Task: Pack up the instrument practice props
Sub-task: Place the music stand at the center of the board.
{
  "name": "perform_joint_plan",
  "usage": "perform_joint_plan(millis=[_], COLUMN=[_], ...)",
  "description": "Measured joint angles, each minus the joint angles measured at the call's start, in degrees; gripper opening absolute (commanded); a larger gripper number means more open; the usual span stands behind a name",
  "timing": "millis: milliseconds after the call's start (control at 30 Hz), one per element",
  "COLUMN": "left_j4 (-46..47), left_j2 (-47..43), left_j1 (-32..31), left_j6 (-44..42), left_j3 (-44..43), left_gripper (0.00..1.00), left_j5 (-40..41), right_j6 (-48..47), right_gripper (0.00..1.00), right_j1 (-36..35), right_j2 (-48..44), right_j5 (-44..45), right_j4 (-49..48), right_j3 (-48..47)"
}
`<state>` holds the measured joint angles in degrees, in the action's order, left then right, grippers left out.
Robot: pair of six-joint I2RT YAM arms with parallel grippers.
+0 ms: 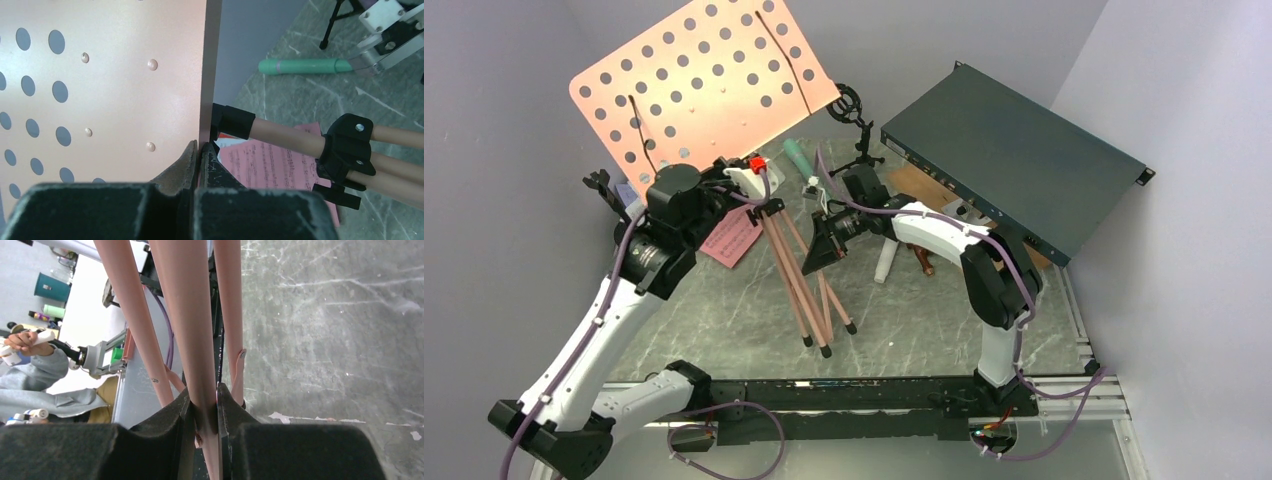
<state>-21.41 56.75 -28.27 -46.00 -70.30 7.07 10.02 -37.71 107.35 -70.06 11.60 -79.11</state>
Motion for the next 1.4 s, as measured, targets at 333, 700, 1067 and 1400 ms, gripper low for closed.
perform_joint_plan(millis=[333,700,1067,1400], left_j4=[3.67,7.45,13.57,12.72], left_j2=[4.63,12.15,20.92,22.93], left_j1=[5.31,13.60,14.78,14.69], left_j6=[3.23,10.21,11.30,10.73], left_j3=[7.48,12.96,12.81,9.68], left_gripper=[0.00,0.00,0.00,0.00], left_j5=[-0.28,-7.72,-13.11,-14.82], right_j6=[4.28,7.52,10.60,12.96], right_gripper=[0.00,0.00,0.00,0.00], right_j1=[0.22,0.87,1.33,1.90], right_j2=[5.42,8.02,10.23,10.23], right_j5=[2.32,12.24,15.34,14.88], right_j4=[-2.49,-5.44,-8.31,-10.86], right_j3=[2.47,5.25,7.34,8.13])
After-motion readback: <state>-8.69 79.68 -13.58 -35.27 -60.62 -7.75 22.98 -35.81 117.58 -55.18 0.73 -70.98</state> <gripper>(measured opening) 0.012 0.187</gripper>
